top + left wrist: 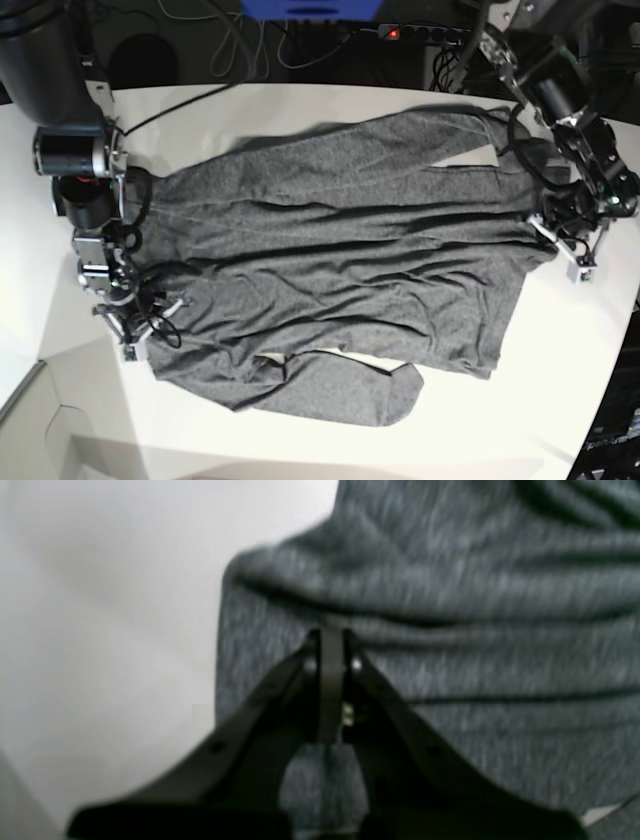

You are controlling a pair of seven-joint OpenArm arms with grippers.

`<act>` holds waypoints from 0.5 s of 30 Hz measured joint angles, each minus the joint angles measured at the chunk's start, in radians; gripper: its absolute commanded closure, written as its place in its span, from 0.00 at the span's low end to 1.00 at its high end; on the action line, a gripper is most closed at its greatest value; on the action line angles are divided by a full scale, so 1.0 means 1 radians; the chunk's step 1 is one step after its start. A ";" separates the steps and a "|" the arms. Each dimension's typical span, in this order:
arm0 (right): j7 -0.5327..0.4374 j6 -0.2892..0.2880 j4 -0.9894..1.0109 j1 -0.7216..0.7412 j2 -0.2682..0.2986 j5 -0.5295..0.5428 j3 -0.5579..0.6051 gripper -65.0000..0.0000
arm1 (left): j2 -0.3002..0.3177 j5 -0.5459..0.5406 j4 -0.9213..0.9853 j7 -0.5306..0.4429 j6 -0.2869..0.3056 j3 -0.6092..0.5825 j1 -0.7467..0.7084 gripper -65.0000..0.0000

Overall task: Layout the t-shirt on the table in an organized manner, then fold the t-shirt properly
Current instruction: 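Grasp the shirt's side edges with both grippers and pull them apart, then release the side edges and move both grippers to new shirt edges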

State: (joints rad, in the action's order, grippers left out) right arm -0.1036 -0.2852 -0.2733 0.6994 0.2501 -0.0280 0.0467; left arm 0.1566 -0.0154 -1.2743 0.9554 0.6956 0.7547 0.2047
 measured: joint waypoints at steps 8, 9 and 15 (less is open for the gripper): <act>-0.126 0.242 0.007 -0.010 0.009 -0.212 -0.006 1.00 | -0.002 -0.001 -0.023 0.003 0.001 -0.003 -0.066 1.00; -0.136 0.243 0.005 -0.006 0.003 -0.212 -0.010 1.00 | -0.001 -0.001 -0.024 0.006 0.001 -0.003 -0.064 1.00; -0.102 0.246 -0.128 0.017 -0.043 -0.211 -0.010 1.00 | -0.003 -0.065 -0.097 0.008 0.000 -0.003 -0.062 1.00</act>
State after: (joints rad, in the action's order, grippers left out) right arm -0.2054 -0.0387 -0.4011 0.7162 0.2070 -0.2390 0.0364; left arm 0.1532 -0.0803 -1.3712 0.9630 0.6960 0.7517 0.1425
